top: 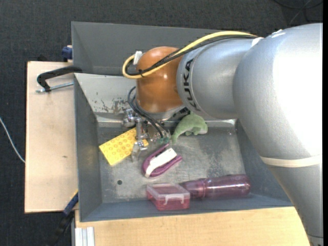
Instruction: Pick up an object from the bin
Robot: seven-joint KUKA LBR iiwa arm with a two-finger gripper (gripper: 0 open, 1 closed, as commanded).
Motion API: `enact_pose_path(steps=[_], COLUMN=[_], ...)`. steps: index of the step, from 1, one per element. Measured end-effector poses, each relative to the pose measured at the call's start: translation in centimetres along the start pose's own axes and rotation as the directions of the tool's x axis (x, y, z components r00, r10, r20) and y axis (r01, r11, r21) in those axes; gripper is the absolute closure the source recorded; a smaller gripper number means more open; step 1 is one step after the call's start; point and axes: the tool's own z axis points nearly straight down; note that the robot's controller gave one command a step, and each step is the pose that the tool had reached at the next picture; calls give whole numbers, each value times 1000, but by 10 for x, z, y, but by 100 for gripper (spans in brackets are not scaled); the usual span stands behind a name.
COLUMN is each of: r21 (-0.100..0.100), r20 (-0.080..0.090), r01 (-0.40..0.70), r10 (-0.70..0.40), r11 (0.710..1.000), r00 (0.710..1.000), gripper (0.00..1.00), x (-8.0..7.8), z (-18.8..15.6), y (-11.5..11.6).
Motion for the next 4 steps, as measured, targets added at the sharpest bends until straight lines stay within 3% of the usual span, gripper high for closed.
enact_pose_path(steps=[1, 2, 4], r21=[0, 5, 4], r20=[-3, -3, -2], r01=[-1, -2, -2], r10=[1, 2, 2], r11=[1000, 1000, 1000], r00=[1000, 1000, 1000], gripper=[0, 100, 100], x=[2, -2, -2], z=[-1, -3, -3], y=[-11, -3, -3])
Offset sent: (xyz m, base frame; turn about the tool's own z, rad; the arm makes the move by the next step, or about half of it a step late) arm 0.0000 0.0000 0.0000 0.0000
